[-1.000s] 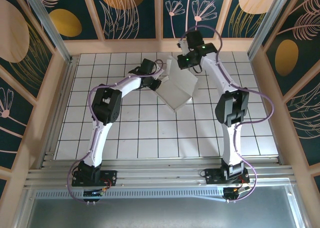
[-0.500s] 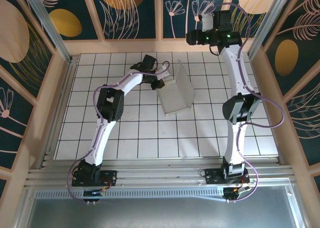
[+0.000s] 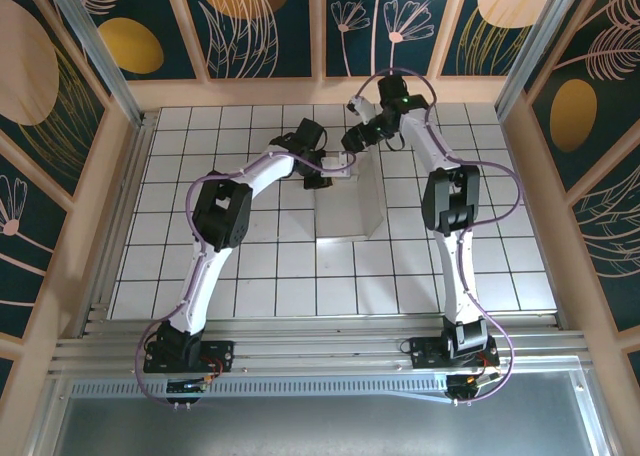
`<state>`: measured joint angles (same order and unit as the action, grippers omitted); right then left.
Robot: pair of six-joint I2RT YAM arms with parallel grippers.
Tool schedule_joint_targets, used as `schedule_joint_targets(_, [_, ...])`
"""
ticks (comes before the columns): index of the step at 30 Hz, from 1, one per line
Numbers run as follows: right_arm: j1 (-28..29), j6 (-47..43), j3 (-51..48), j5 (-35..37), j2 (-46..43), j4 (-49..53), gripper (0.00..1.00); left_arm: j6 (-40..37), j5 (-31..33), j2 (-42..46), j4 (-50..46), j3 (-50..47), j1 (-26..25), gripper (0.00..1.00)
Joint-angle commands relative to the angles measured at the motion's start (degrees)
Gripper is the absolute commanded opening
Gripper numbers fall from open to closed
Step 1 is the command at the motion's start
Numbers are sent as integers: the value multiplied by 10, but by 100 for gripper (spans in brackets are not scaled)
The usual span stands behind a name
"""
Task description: Fold the paper box
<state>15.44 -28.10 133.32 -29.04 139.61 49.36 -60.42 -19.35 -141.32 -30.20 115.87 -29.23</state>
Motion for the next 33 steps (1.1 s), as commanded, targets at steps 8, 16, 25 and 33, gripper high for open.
schedule_joint_targets(8, [17,-22,-71,-5,1,53,67,-18,28,19,65,-95,-3,23])
schedule_joint_targets(16, [15,15,-76,-9,-28,3,66,0,-2,-16,29,-35,-12,30])
schedule_joint_targets(25, [20,19,-80,-1,-28,11,64,35,-67,-29,45,0,-14,43])
schedule_joint_targets(33, [19,19,-78,2,-29,15,63,67,-121,-31,72,10,-13,62])
